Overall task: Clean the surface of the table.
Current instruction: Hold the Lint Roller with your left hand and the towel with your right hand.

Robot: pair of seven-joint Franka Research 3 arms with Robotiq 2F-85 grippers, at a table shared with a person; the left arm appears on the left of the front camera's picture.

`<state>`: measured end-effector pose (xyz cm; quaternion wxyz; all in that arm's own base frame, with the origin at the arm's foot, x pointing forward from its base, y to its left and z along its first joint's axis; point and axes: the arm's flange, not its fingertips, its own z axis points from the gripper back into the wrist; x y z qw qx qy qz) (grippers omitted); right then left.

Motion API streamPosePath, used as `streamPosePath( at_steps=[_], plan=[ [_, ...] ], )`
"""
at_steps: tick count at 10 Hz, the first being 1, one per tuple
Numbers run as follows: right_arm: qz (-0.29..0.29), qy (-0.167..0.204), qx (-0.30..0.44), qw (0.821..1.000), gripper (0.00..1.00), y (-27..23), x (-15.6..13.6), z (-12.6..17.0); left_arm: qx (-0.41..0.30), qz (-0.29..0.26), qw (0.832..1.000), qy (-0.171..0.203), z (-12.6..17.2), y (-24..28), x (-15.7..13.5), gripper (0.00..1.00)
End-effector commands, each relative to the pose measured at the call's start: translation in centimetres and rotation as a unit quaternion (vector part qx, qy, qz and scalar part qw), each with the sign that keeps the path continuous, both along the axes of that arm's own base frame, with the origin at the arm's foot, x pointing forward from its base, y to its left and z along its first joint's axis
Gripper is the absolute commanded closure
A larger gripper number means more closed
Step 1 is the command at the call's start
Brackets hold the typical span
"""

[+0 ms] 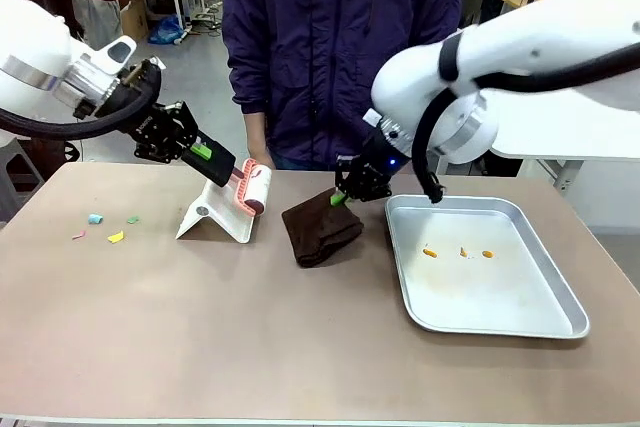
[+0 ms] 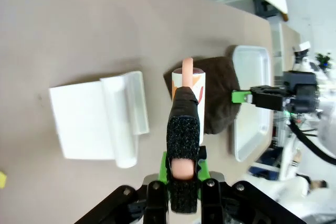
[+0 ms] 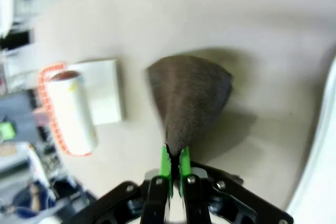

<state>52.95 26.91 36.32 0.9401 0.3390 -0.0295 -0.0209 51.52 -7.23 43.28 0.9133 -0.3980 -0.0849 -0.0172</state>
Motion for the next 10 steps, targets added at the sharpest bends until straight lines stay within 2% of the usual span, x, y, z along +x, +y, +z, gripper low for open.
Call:
streamPosePath(
  at_steps=[1,3,5,7,8,9,10],
  plan=[
    [0.042,0.029,0.158,0.986,1.00,-5.7,-2.6,0.1,-0.079,-0.002,0.997,0.018,0.6,2.4,-1.4,1.00],
    [0.113,0.053,0.297,0.947,1.00,-8.6,-3.8,1.1,-0.130,-0.026,0.991,0.035,1.3,5.3,-2.2,1.00],
    [0.123,0.068,0.379,0.915,1.00,-11.2,-5.7,2.3,-0.183,-0.047,0.981,0.044,1.9,9.2,-3.3,1.00],
    [0.097,0.091,0.413,0.901,1.00,-13.8,-8.2,3.9,-0.224,-0.063,0.971,0.059,2.2,13.9,-5.8,1.00],
    [0.074,0.077,0.421,0.901,1.00,-15.7,-9.4,4.5,-0.241,-0.036,0.969,0.052,2.3,16.9,-7.2,1.00],
    [0.066,0.074,0.442,0.892,1.00,-18.2,-10.5,4.7,-0.253,-0.015,0.966,0.045,2.3,19.2,-8.4,1.00],
    [0.027,0.062,0.449,0.891,1.00,-21.0,-11.3,4.7,-0.275,-0.025,0.960,0.047,2.2,21.6,-9.7,1.00]
  ],
)
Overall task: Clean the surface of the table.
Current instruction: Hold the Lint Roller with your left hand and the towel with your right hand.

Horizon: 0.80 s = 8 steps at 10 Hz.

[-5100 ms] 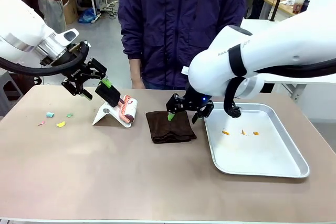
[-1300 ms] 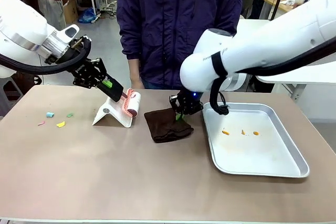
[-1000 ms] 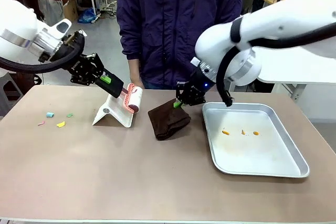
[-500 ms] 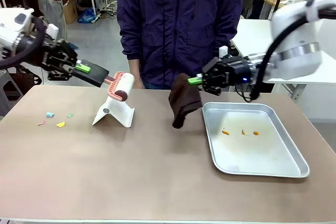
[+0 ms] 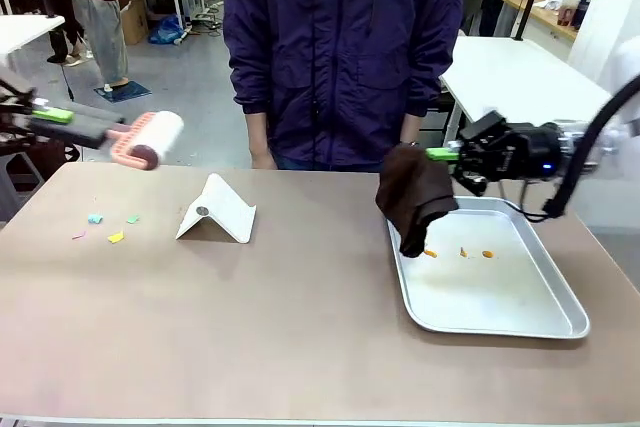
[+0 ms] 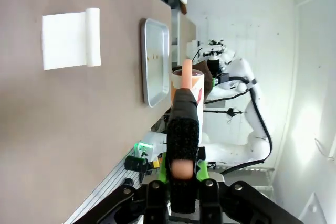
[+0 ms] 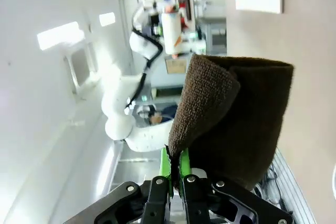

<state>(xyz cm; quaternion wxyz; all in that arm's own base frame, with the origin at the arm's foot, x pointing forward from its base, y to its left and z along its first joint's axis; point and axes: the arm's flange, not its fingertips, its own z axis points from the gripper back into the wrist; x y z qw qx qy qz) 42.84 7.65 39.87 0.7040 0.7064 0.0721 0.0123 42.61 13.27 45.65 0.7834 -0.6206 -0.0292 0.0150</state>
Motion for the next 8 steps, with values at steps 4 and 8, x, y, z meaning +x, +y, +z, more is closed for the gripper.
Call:
streamPosePath(
  at_steps=[4,8],
  plan=[
    [-0.173,0.031,0.035,0.984,1.00,-13.5,-3.2,0.5,-0.018,0.028,0.999,-0.023,-1.5,8.6,-6.9,1.00],
    [-0.227,0.037,0.030,0.973,1.00,-19.8,-4.8,-2.1,-0.061,0.063,0.996,-0.013,-5.3,12.8,-8.6,1.00]
  ],
)
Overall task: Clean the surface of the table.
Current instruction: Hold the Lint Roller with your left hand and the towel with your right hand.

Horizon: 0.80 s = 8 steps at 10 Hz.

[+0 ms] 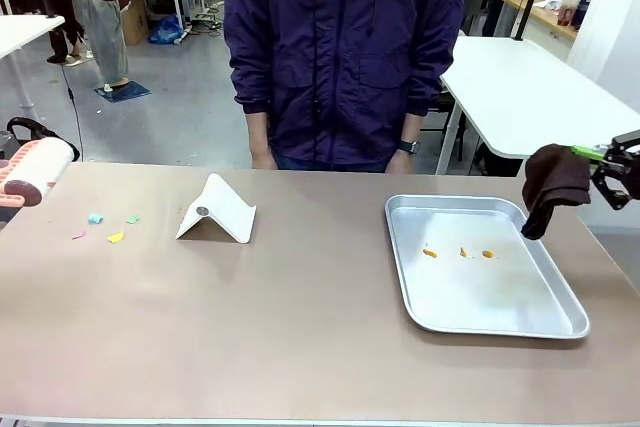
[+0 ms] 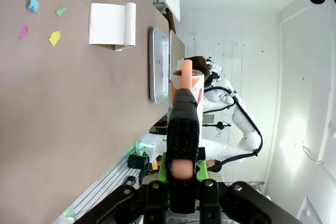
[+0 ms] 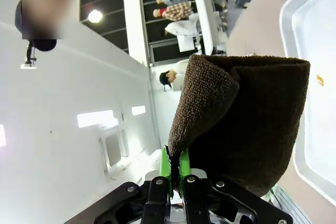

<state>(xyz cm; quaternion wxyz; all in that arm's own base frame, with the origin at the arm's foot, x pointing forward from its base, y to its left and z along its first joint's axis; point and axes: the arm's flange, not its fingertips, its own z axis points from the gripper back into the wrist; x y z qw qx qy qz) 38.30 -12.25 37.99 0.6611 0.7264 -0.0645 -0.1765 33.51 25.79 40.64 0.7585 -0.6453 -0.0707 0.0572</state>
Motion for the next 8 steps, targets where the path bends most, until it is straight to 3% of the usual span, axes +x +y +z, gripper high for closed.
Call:
streamPosePath(
  at_steps=[1,2,3,8],
  plan=[
    [-0.004,-0.017,-0.012,1.000,1.00,0.1,-0.8,-0.7,-0.026,0.014,1.000,0.005,-0.9,0.6,0.8,1.00],
    [-0.028,-0.037,-0.040,0.998,1.00,0.5,-1.1,-0.7,-0.020,0.021,0.999,0.024,-1.2,0.9,1.6,1.00],
    [-0.004,0.000,-0.004,1.000,1.00,-0.3,-0.3,-0.6,-0.008,0.006,1.000,0.009,-1.1,0.3,0.2,1.00],
    [-0.004,0.000,-0.004,1.000,1.00,-0.3,-0.3,-0.6,-0.008,0.006,1.000,0.009,-1.1,0.3,0.2,1.00]
  ],
)
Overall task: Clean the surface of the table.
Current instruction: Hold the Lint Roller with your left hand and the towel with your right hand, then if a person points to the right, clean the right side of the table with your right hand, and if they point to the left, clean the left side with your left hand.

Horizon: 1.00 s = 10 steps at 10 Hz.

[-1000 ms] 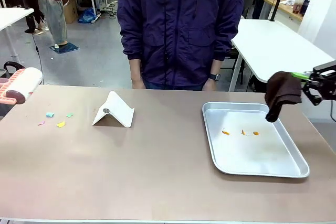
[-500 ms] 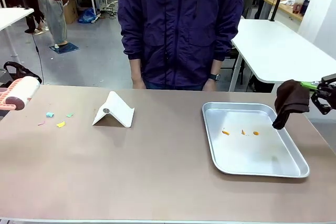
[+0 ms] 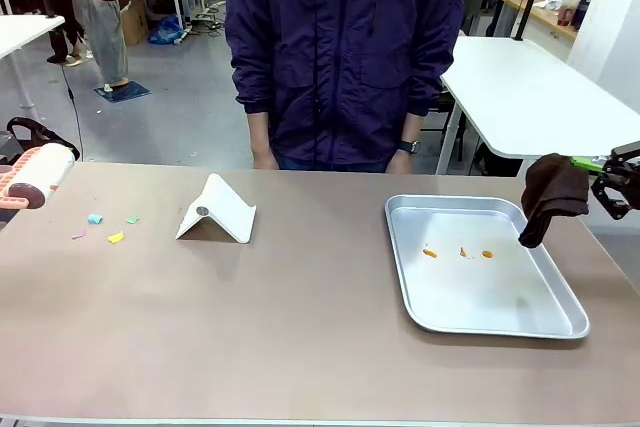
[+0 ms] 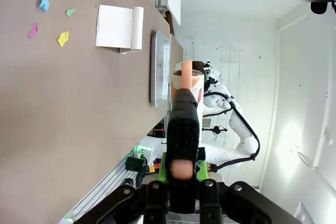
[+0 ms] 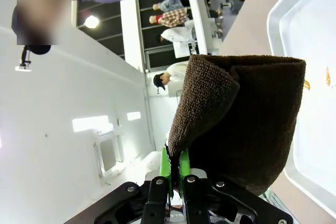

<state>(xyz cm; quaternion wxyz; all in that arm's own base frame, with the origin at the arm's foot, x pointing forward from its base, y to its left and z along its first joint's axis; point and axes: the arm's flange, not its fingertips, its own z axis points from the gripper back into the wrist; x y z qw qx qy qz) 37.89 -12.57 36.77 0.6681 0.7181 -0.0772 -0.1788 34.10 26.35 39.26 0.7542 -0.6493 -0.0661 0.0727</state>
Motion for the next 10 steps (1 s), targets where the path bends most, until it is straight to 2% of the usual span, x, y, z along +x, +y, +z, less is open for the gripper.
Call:
streamPosePath(
  at_steps=[1,10],
  plan=[
    [0.006,0.005,0.009,1.000,1.00,-0.03,0.15,0.66,-0.001,-0.002,1.000,-0.004,0.26,-0.23,-0.43,1.00],
    [0.006,0.005,0.009,1.000,1.00,-0.03,0.15,0.66,-0.001,-0.002,1.000,-0.004,0.26,-0.23,-0.43,1.00]
  ],
)
